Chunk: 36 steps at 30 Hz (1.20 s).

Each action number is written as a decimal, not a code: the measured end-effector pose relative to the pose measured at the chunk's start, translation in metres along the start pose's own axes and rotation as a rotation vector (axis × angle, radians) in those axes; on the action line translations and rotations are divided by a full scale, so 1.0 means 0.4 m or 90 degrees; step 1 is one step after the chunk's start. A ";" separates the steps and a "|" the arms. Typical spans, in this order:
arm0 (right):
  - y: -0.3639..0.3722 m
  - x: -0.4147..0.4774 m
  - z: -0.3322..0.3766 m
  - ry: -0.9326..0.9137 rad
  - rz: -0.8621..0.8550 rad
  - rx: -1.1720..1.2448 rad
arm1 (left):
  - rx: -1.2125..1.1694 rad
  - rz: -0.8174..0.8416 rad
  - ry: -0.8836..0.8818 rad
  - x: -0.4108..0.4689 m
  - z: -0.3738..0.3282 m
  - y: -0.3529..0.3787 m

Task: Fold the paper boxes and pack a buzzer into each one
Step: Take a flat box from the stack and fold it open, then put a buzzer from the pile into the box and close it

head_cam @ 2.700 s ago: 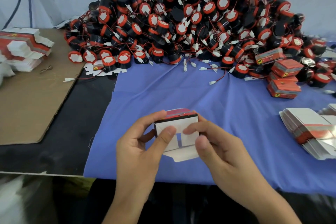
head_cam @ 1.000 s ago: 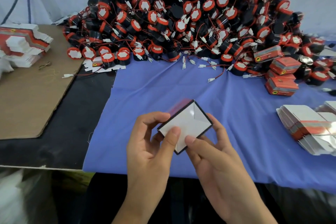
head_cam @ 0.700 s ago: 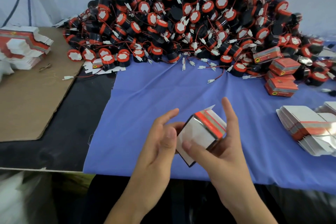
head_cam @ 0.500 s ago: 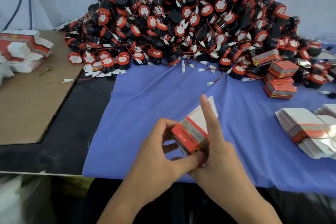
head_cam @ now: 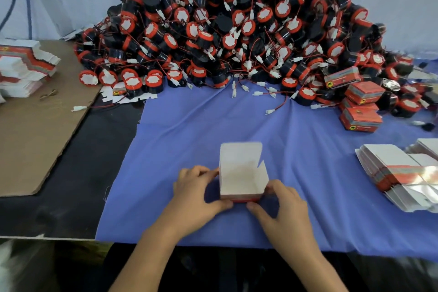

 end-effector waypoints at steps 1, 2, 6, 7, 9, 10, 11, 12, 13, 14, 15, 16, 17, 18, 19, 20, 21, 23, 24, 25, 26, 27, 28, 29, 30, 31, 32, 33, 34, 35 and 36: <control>0.005 -0.006 -0.006 0.010 0.014 -0.009 | -0.013 0.019 -0.001 0.000 0.010 0.009; 0.004 -0.007 -0.012 0.016 0.036 -0.003 | -0.037 0.036 0.002 0.000 0.021 0.014; -0.034 0.012 -0.058 0.060 0.196 0.115 | -0.157 0.096 -0.020 -0.005 0.066 -0.006; -0.053 0.025 -0.072 0.095 0.220 0.193 | -0.223 0.095 -0.033 -0.005 0.075 -0.020; -0.081 0.069 -0.087 0.155 0.223 0.350 | -0.396 0.075 -0.045 0.004 0.087 -0.050; -0.085 0.099 -0.090 0.169 0.202 0.400 | -0.486 0.056 -0.045 0.017 0.088 -0.064; -0.081 0.134 -0.093 0.180 0.178 0.432 | -0.563 0.029 -0.046 0.035 0.086 -0.077; -0.068 0.173 -0.093 0.191 0.158 0.455 | -0.627 -0.005 -0.051 0.060 0.084 -0.086; -0.047 0.213 -0.089 0.199 0.148 0.472 | -0.681 -0.040 -0.059 0.092 0.081 -0.092; -0.020 0.256 -0.083 0.203 0.148 0.484 | -0.723 -0.071 -0.070 0.128 0.076 -0.094; 0.011 0.301 -0.074 0.205 0.157 0.489 | -0.752 -0.096 -0.085 0.169 0.070 -0.092; 0.045 0.347 -0.062 0.206 0.168 0.494 | -0.767 -0.113 -0.099 0.212 0.063 -0.089; 0.078 0.396 -0.049 0.208 0.176 0.505 | -0.767 -0.124 -0.111 0.259 0.055 -0.085; 0.111 0.446 -0.036 0.214 0.179 0.523 | -0.761 -0.132 -0.121 0.306 0.050 -0.082; 0.141 0.496 -0.024 0.222 0.177 0.542 | -0.751 -0.138 -0.129 0.355 0.045 -0.078; 0.169 0.547 -0.013 0.225 0.172 0.549 | -0.740 -0.145 -0.138 0.405 0.042 -0.074; 0.191 0.596 -0.003 0.223 0.165 0.546 | -0.725 -0.150 -0.153 0.453 0.042 -0.068; 0.220 0.704 0.012 0.223 0.122 0.537 | -0.694 -0.155 -0.179 0.556 0.046 -0.064; 0.231 0.759 0.016 0.230 0.087 0.541 | -0.682 -0.159 -0.189 0.611 0.049 -0.065; 0.242 0.807 0.017 0.241 0.054 0.546 | -0.675 -0.160 -0.196 0.662 0.050 -0.069; 0.254 0.849 0.018 0.248 0.028 0.545 | -0.670 -0.153 -0.196 0.713 0.050 -0.074; 0.266 0.884 0.014 0.248 0.010 0.535 | -0.664 -0.139 -0.195 0.757 0.047 -0.080; 0.280 0.911 0.007 0.239 -0.007 0.519 | -0.659 -0.127 -0.195 0.796 0.044 -0.086; 0.293 0.932 -0.002 0.226 -0.026 0.498 | -0.653 -0.120 -0.201 0.830 0.043 -0.094; 0.303 0.946 -0.010 0.212 -0.051 0.474 | -0.651 -0.124 -0.209 0.860 0.045 -0.101; 0.310 0.954 -0.016 0.197 -0.079 0.454 | -0.648 -0.135 -0.222 0.880 0.049 -0.107; 0.314 0.960 -0.020 0.182 -0.104 0.436 | -0.643 -0.150 -0.228 0.898 0.053 -0.114; 0.319 0.965 -0.023 0.166 -0.123 0.418 | -0.633 -0.164 -0.237 0.910 0.057 -0.120; 0.322 0.965 -0.024 0.150 -0.137 0.406 | -0.626 -0.174 -0.247 0.915 0.059 -0.123; 0.323 0.963 -0.025 0.137 -0.143 0.406 | -0.633 -0.183 -0.257 0.911 0.060 -0.124; 0.324 0.960 -0.028 0.129 -0.145 0.418 | -0.660 -0.196 -0.263 0.903 0.061 -0.121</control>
Point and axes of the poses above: each hand's wrist, its own x-axis towards the middle knuckle, its own y-axis out of the palm, z = x × y, the point moved 5 cm from there along x, towards the middle knuckle
